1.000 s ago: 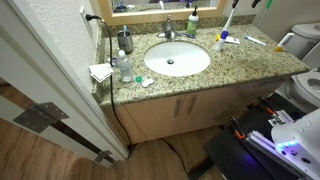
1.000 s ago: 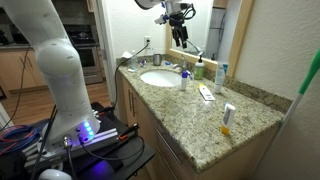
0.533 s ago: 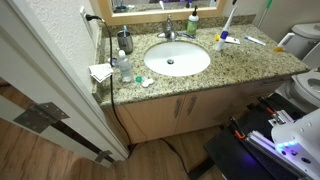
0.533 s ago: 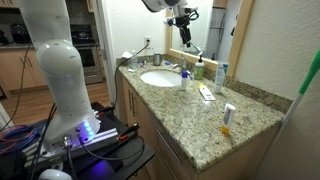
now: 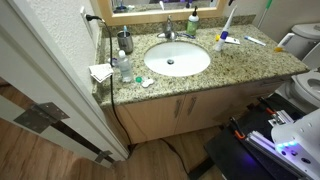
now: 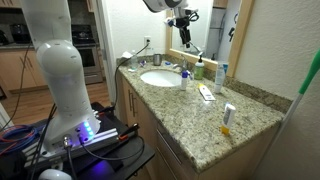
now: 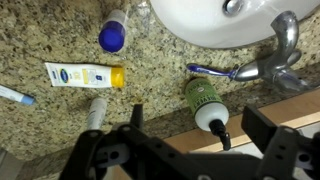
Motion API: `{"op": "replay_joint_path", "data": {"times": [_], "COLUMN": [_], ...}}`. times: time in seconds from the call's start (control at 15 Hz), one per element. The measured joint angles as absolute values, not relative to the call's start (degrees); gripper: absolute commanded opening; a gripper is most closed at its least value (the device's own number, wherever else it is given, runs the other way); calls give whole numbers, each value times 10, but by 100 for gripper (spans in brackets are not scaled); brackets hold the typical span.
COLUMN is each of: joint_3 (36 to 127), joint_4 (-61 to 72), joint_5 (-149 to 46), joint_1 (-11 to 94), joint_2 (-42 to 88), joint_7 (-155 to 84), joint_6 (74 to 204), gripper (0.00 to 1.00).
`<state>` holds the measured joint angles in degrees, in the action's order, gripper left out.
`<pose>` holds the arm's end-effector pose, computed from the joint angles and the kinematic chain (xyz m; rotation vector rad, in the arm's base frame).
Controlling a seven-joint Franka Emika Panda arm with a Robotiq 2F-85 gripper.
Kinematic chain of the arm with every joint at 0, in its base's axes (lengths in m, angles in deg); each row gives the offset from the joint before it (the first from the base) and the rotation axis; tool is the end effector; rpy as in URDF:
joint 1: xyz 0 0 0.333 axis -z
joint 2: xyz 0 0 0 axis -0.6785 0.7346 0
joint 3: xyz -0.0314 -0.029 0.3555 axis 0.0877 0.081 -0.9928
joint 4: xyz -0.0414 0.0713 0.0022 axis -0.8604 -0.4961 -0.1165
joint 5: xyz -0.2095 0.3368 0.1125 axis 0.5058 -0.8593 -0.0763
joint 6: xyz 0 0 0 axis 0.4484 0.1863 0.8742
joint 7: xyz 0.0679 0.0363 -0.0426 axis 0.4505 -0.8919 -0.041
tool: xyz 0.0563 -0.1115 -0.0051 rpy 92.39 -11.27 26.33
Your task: Move the pump bottle forwards
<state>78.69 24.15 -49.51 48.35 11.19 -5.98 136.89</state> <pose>0.6252 -0.0790 0.4903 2.9299 -1.0194 0.4807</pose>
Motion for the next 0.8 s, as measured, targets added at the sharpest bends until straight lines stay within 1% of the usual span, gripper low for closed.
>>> {"op": "replay_joint_path", "data": {"times": [0.27,0.53,0.8], "joint_3": [799,828,834], "joint_4": [169,80,55], "joint_5": [-563,-512,-506], "joint_1": [484,471,456], "joint_2": [182,261,283], "joint_7": [-127,-86,-68], "joint_6": [1369,1413,1423], "gripper": [100,100,100]}}
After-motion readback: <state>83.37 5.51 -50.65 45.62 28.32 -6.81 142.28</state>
